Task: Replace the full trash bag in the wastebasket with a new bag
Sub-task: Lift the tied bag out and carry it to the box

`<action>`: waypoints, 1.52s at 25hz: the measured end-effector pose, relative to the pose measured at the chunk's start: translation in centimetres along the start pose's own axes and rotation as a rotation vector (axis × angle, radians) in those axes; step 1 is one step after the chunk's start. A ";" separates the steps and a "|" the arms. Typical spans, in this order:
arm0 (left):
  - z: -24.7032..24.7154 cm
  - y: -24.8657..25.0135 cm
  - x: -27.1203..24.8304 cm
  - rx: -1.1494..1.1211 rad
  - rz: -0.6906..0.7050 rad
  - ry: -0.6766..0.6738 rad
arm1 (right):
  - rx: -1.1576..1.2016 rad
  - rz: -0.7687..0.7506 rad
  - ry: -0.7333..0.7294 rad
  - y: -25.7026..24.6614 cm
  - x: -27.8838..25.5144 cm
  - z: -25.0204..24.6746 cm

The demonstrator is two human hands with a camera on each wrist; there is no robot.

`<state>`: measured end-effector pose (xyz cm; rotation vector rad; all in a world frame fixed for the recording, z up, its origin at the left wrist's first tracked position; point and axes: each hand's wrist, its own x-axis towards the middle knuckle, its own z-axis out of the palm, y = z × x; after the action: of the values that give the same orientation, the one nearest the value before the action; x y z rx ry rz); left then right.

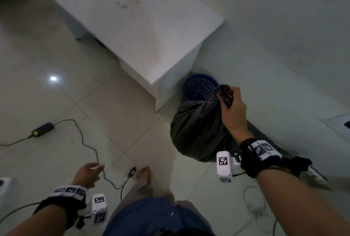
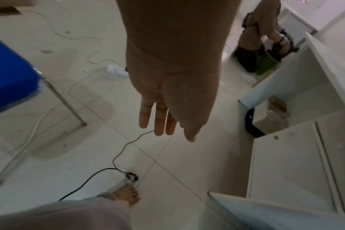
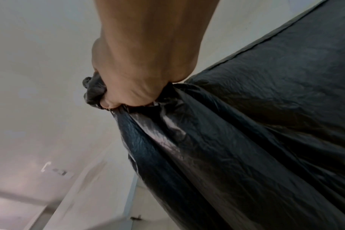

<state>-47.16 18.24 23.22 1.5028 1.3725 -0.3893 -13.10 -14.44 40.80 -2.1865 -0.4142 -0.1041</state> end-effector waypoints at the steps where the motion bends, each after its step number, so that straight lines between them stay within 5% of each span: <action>1: -0.6 -1.7 -1.0 -0.022 -0.026 0.021 | 0.021 -0.008 -0.033 -0.9 -1.1 0.8; 11: -3.4 -13.3 -6.6 -0.346 -0.180 0.119 | 0.281 -0.235 -0.315 -13.2 -5.6 13.7; 20: -13.8 -16.6 0.6 -0.565 -0.300 0.278 | 0.287 -0.395 -0.436 -26.8 -0.6 32.7; 26: -25.3 -13.1 7.2 -0.583 -0.355 0.310 | 0.266 -0.390 -0.565 -36.3 5.5 46.9; 38: -47.8 0.9 23.7 -0.602 -0.289 0.340 | 0.354 -0.427 -0.546 -52.6 22.5 70.4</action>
<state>-57.39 70.58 25.54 0.8963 1.7841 0.1164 -14.47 76.20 43.14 -1.7239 -1.1152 0.3196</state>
